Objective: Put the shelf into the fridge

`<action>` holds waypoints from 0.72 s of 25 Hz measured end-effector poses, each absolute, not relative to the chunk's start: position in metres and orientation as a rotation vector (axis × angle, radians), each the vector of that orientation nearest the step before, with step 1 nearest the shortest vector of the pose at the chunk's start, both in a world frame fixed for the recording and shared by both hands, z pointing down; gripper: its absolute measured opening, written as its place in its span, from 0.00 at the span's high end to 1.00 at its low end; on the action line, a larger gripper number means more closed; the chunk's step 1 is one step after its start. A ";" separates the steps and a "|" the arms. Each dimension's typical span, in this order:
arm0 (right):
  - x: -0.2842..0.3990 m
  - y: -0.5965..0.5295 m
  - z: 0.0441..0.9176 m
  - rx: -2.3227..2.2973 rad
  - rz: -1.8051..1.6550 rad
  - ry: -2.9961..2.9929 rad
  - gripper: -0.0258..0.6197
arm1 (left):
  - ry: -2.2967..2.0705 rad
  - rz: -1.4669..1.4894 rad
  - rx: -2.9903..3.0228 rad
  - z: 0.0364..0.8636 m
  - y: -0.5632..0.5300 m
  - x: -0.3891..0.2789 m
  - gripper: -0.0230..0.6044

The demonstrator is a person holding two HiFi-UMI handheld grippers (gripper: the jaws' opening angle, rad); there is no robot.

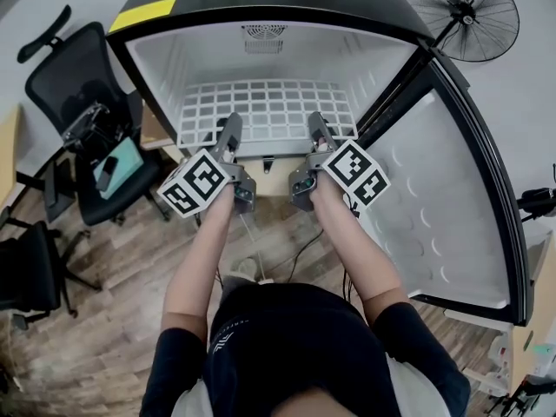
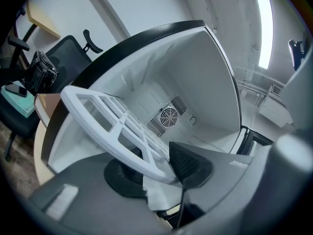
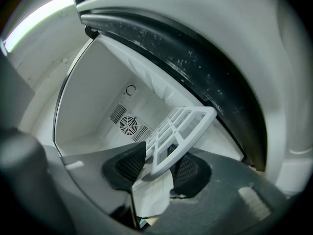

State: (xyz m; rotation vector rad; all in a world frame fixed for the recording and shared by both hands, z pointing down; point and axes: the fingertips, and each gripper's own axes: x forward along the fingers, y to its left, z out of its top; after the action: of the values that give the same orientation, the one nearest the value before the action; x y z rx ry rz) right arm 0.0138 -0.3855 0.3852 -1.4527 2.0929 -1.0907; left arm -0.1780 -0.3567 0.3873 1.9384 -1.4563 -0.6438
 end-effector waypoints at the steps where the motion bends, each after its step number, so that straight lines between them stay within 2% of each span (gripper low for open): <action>1: 0.013 -0.389 0.385 -1.457 -1.094 2.087 0.74 | -1.460 -0.645 1.938 0.387 -0.360 -0.179 0.71; 18: 0.012 -0.422 0.387 -1.553 -1.045 2.039 0.72 | -1.488 -0.663 1.947 0.388 -0.391 -0.185 0.71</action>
State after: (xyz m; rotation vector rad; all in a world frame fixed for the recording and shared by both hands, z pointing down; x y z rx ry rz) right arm 0.0115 -0.4225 0.3870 -1.5531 2.0392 -1.0451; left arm -0.1852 -0.3909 0.3878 1.9468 -1.4876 -0.6627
